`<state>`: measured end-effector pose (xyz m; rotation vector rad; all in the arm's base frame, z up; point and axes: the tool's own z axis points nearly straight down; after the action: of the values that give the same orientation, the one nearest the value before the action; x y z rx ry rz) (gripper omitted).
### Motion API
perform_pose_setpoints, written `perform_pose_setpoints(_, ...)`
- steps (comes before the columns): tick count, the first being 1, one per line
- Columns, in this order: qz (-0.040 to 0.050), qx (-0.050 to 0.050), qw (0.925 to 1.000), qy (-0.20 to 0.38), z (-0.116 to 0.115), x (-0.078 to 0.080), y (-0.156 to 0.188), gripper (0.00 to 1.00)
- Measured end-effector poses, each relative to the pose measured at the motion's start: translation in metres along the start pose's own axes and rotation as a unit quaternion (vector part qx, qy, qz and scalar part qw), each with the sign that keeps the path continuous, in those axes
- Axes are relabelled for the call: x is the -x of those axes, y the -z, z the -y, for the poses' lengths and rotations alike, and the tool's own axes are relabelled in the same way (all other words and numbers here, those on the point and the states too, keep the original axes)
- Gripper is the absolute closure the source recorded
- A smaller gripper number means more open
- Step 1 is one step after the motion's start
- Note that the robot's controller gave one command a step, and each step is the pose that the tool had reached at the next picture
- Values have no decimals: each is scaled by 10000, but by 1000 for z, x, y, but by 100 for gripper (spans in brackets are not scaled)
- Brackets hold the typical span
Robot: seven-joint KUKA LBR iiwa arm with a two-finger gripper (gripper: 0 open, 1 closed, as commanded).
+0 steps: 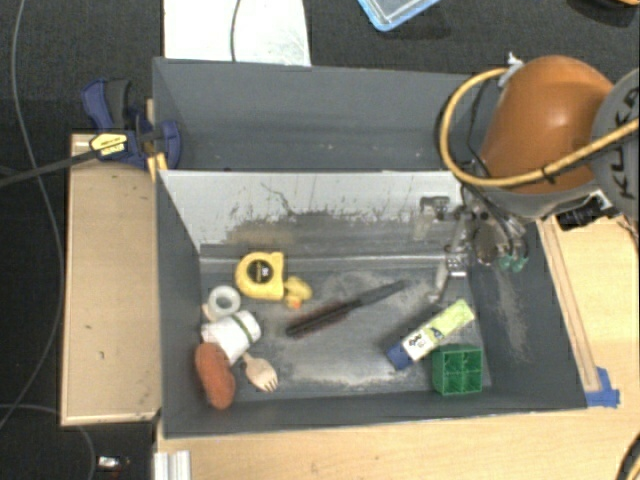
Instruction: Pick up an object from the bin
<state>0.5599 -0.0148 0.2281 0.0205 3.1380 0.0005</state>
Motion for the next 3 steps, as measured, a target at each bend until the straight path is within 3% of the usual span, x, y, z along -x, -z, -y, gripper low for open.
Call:
perform_pose_setpoints(1, 20, 3, 9996, -276, -24, -60, -79, 0)
perform_pose_setpoints(2, 72, -4, 10000, -6, 49, -74, -128, 0)
perform_pose_setpoints(3, 16, 31, 9962, 866, -73, 14, -151, 100)
